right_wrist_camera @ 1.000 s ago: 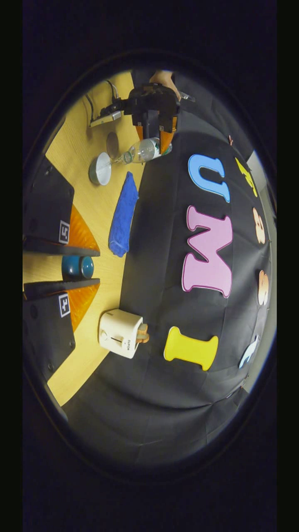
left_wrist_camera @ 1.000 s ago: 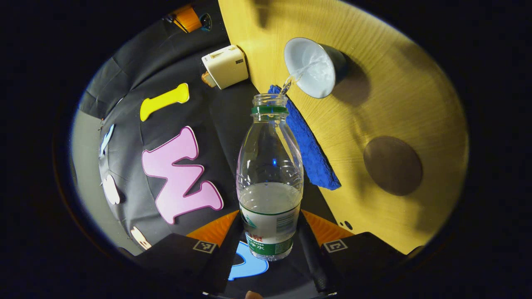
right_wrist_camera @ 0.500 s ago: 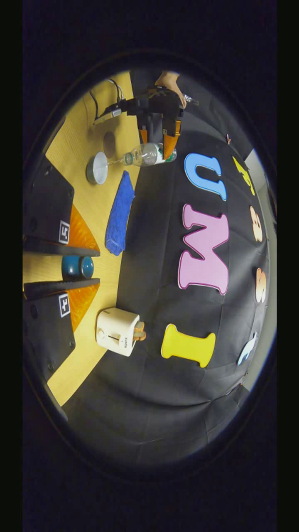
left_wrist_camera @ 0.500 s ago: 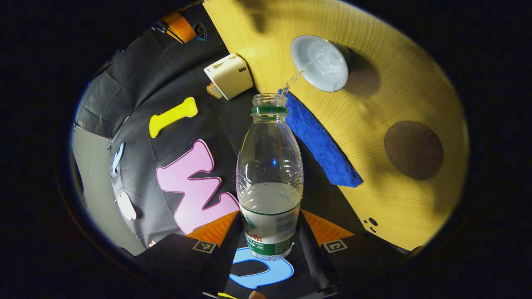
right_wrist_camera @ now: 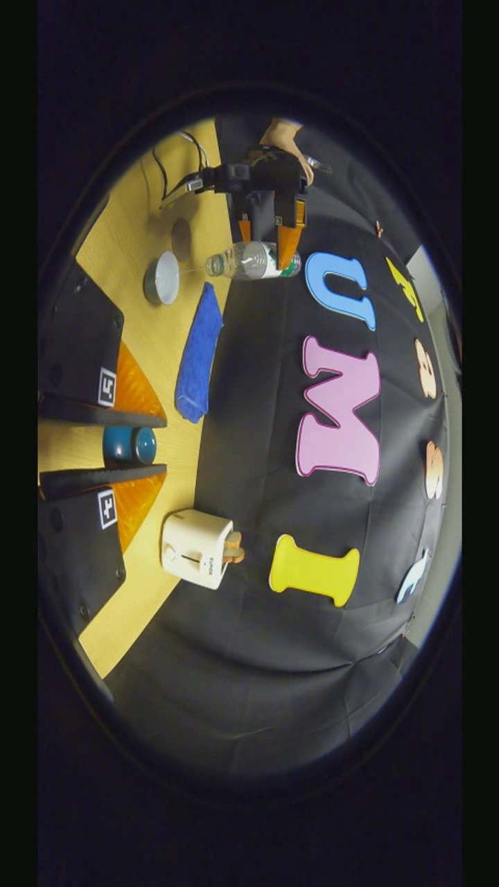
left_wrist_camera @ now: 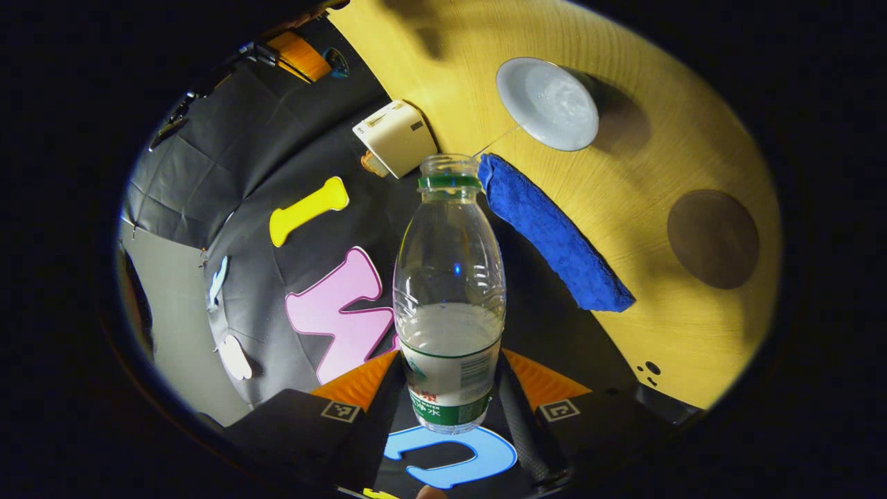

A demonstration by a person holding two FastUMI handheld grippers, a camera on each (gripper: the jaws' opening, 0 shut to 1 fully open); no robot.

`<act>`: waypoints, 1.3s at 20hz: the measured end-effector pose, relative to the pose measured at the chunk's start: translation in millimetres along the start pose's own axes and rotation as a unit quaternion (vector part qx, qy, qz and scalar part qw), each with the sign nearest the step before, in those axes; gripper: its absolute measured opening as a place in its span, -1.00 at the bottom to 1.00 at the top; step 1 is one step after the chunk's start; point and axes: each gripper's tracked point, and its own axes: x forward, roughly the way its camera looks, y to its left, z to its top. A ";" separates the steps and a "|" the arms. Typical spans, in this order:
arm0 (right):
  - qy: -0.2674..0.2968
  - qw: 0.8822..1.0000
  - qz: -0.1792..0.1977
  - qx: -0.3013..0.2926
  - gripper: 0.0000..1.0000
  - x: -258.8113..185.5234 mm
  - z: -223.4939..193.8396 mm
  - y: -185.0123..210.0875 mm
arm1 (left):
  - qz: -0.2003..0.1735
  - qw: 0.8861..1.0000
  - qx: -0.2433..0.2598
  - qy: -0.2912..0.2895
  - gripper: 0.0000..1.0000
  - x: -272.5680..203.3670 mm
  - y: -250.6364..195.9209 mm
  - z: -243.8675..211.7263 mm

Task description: Open the teacup lid with one hand, grasp the water bottle and pour water into the teacup with the other hand; after pouring, place the water bottle on the coaster and then close the teacup lid.

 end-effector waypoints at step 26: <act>-0.009 0.999 0.035 -0.003 -0.34 12.0 27.3 64.8 | -0.095 0.675 -0.727 0.080 0.54 -67.8 -42.5 -34.4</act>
